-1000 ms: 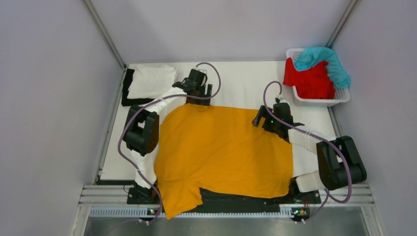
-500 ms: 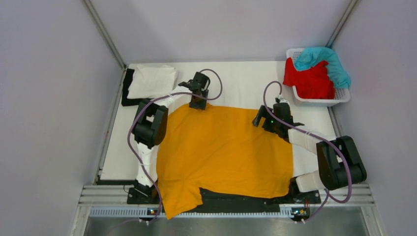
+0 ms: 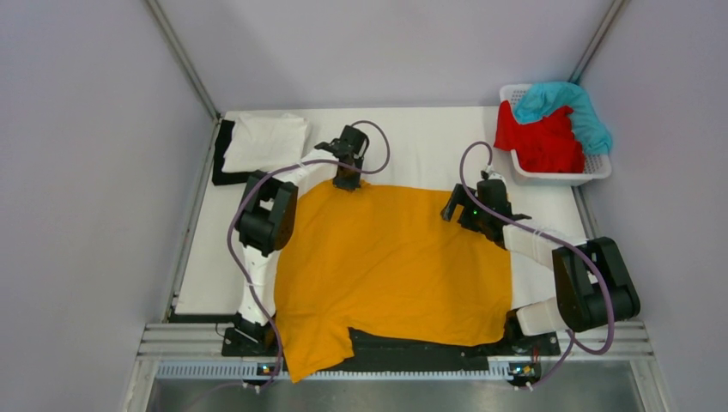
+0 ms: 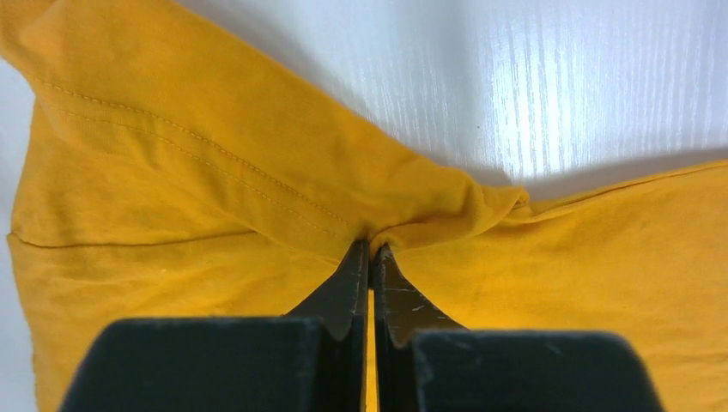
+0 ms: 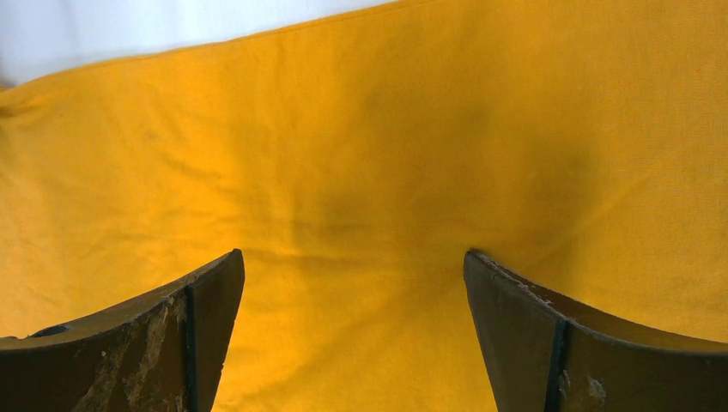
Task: Fold and stack the t-shirts
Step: Flatten out the tshirt
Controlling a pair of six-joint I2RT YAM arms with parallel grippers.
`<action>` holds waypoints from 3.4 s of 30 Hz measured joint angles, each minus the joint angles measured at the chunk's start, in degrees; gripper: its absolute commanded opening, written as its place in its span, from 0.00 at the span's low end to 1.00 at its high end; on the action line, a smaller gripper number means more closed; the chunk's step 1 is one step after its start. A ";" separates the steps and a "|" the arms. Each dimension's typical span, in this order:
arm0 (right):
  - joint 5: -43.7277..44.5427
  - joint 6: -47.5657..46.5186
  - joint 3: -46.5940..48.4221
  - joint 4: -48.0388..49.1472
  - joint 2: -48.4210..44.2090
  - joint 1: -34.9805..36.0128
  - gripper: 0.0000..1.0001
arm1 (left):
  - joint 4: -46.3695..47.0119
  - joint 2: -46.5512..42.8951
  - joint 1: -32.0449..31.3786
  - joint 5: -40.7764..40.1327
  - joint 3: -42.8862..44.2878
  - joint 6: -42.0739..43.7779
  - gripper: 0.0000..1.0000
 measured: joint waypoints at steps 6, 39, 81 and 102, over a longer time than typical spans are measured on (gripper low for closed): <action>0.07 0.00 0.00 -0.02 0.00 0.00 0.99 | -0.22 0.00 0.00 -0.96 0.33 0.15 0.00; 1.22 -1.03 1.64 -1.64 1.20 0.00 0.99 | -1.57 17.84 -7.82 -3.98 30.05 44.39 0.99; 11.63 -3.61 32.04 -19.56 24.87 -4.98 0.99 | -0.72 1.29 11.74 8.46 2.86 -16.94 0.99; 8.96 -5.86 28.48 -25.42 10.25 -0.68 0.99 | -0.83 -17.88 9.25 11.19 -11.43 -15.56 0.99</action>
